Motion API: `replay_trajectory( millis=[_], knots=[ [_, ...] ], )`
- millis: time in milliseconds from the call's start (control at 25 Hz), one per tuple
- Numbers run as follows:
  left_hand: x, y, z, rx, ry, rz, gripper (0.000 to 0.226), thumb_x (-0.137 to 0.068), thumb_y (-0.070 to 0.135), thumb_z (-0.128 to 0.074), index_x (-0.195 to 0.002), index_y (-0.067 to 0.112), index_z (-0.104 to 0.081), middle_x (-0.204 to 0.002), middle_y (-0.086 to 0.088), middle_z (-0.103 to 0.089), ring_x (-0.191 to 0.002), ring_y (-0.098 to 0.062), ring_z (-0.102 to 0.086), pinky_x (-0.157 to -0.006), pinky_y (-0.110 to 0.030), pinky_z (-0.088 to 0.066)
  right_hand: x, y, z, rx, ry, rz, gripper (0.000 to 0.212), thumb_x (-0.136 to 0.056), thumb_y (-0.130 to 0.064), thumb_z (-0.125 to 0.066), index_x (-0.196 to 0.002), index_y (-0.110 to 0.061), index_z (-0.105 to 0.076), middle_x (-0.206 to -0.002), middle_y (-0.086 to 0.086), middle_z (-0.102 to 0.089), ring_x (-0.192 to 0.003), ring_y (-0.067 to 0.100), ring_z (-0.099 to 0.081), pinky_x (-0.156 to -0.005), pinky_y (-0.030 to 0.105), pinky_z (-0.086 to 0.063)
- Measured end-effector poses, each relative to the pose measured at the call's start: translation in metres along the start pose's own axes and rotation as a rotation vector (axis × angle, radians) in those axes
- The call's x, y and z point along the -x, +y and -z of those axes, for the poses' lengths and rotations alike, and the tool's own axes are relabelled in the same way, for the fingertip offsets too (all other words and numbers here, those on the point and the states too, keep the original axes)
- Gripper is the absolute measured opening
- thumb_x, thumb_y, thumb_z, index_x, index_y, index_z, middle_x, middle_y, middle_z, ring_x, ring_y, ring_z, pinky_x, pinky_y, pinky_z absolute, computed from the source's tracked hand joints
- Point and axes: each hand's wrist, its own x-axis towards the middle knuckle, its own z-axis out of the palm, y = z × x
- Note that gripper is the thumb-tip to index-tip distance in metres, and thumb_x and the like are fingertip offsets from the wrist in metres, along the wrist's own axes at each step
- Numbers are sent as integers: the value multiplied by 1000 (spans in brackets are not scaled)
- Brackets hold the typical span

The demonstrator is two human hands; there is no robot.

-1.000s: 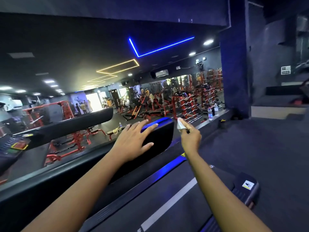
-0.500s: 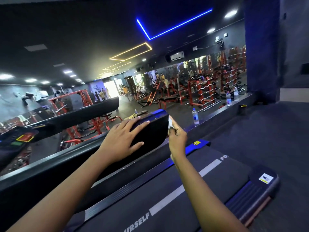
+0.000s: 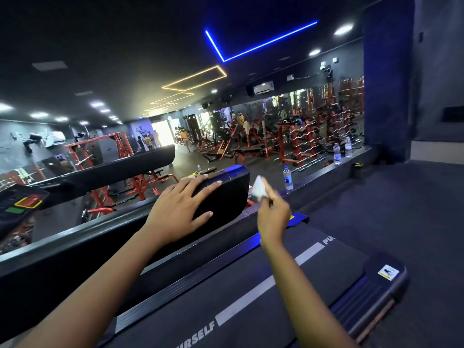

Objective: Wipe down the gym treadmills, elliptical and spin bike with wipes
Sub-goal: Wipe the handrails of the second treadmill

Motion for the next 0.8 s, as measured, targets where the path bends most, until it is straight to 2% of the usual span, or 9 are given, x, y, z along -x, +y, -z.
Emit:
replay_trajectory(
  millis=[80, 120, 200, 280, 400, 520, 600, 680, 800],
  knots=[
    [1, 0, -1, -17, -1, 9, 65, -84, 55, -35, -143, 29, -29, -134, -9, -53, -114, -28, -57, -87, -40, -51, -24, -22, -5, 126, -70, 238, 45, -84, 15, -43, -118, -6, -63, -115, 2, -63, -103, 7, -55, -90, 5, -37],
    [1, 1, -2, -29, 7, 9, 65, -83, 55, -35, -143, 29, -30, -133, -9, -54, -114, -28, -58, -87, -40, -51, -31, -27, -10, 207, -146, 315, 43, -85, 16, -43, -119, -3, -62, -120, 5, -61, -109, 10, -55, -95, 6, -37],
    [0, 2, -4, -43, 5, 11, 65, -83, 55, -35, -142, 29, -32, -132, -9, -55, -112, -27, -58, -86, -39, -51, -34, -25, -18, 421, -226, 445, 42, -86, 14, -46, -122, -3, -60, -125, 11, -59, -116, 21, -55, -102, 25, -41],
    [-1, 2, -3, -37, -9, 17, 65, -82, 55, -35, -142, 28, -34, -131, -9, -56, -111, -28, -59, -85, -38, -51, -20, -16, -23, 585, -202, 611, 45, -76, 18, -56, -117, 0, -63, -118, 15, -63, -112, 27, -58, -94, 37, -49],
    [0, 2, -3, -19, -30, 13, 66, -82, 56, -32, -142, 28, -39, -133, -10, -55, -112, -28, -59, -88, -40, -50, -2, -16, -21, 594, -213, 788, 45, -65, 20, -62, -105, 1, -68, -102, 17, -68, -96, 31, -65, -80, 36, -54],
    [0, 3, 7, 31, -87, 28, 66, -88, 59, -25, -149, 33, -22, -150, -6, -34, -133, -26, -39, -104, -38, -34, 8, -31, -6, 370, -256, 495, 48, -72, 22, -45, -108, 0, -67, -111, 14, -67, -98, 22, -64, -89, 13, -42],
    [0, 5, 11, 112, -90, 44, 62, -93, 54, -34, -149, 30, -21, -152, -4, -31, -138, -24, -31, -109, -37, -27, 11, -31, 17, 379, -242, 286, 47, -78, 18, -43, -111, -5, -67, -111, 1, -65, -75, -2, -60, -72, -1, -38],
    [7, 20, 13, 156, 70, 5, 59, -89, 49, -37, -141, 23, -42, -138, -8, -50, -129, -28, -46, -106, -43, -36, 16, -27, 42, 446, -260, 153, 44, -82, 10, -45, -112, -13, -68, -105, -9, -64, -63, -6, -59, -59, 2, -39],
    [22, 60, -3, 282, 155, -70, 56, -81, 45, -38, -127, 18, -58, -123, -8, -62, -115, -29, -59, -97, -50, -44, 20, -9, 80, 495, -268, -25, 36, -82, 0, -52, -107, -18, -71, -92, -1, -72, -79, 9, -63, -73, 16, -49]
  ],
)
